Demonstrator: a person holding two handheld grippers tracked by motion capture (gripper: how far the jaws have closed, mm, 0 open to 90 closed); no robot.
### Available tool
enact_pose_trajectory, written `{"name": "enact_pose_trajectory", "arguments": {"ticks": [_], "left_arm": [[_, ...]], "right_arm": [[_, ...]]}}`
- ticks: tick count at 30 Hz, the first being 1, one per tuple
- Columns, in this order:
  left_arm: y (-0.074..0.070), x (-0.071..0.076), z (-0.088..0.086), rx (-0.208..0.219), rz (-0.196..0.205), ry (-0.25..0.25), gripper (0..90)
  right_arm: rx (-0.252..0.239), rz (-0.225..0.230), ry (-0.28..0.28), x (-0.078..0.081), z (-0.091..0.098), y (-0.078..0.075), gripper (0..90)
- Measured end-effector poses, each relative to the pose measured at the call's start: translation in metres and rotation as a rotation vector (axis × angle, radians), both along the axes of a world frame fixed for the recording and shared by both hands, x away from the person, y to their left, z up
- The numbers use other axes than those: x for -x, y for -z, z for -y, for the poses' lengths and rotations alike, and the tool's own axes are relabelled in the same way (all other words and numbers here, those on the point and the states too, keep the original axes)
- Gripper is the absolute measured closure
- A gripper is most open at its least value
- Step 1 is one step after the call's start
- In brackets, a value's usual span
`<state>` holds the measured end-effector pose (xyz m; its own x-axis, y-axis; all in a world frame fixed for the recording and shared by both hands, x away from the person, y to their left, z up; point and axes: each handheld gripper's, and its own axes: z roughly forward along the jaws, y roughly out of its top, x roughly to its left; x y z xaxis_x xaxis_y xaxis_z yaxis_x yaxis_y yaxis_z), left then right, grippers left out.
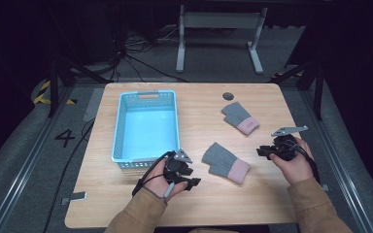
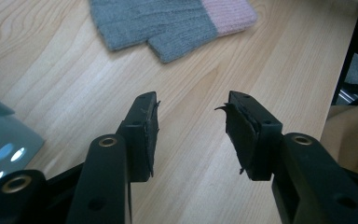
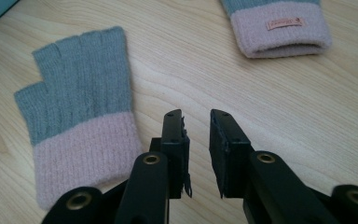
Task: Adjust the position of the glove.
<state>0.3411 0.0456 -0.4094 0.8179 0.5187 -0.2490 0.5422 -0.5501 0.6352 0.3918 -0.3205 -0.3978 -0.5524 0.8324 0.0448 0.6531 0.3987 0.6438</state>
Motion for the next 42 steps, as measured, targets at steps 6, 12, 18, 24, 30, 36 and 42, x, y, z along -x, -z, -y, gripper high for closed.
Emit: {"name": "enact_pose_trajectory", "arguments": {"ticks": [6, 12, 18, 24, 30, 36, 42], "left_arm": [[-0.004, 0.001, -0.002, -0.006, 0.015, -0.003, 54.2], [-0.007, -0.001, -0.003, -0.027, -0.016, 0.014, 47.1], [-0.011, -0.002, -0.004, -0.033, -0.016, 0.013, 47.3], [-0.015, -0.001, -0.009, -0.01, 0.013, -0.013, 48.6], [-0.016, -0.002, -0.012, 0.006, 0.049, -0.022, 47.6], [-0.016, -0.002, -0.012, -0.009, 0.061, -0.019, 46.4], [-0.016, -0.003, -0.013, -0.012, 0.059, -0.021, 46.5]], "right_arm": [[-0.027, 0.004, -0.027, -0.001, -0.005, -0.005, 74.0], [-0.042, -0.01, -0.06, -0.001, -0.016, -0.011, 70.3], [-0.034, -0.018, -0.098, -0.003, -0.036, -0.016, 66.1], [-0.02, -0.031, -0.149, -0.007, -0.057, -0.013, 62.1], [0.012, -0.056, -0.185, -0.012, -0.075, -0.003, 57.7], [0.061, -0.098, -0.225, -0.016, -0.093, 0.014, 53.6], [0.098, -0.121, -0.233, -0.017, -0.101, 0.023, 53.4]]}}
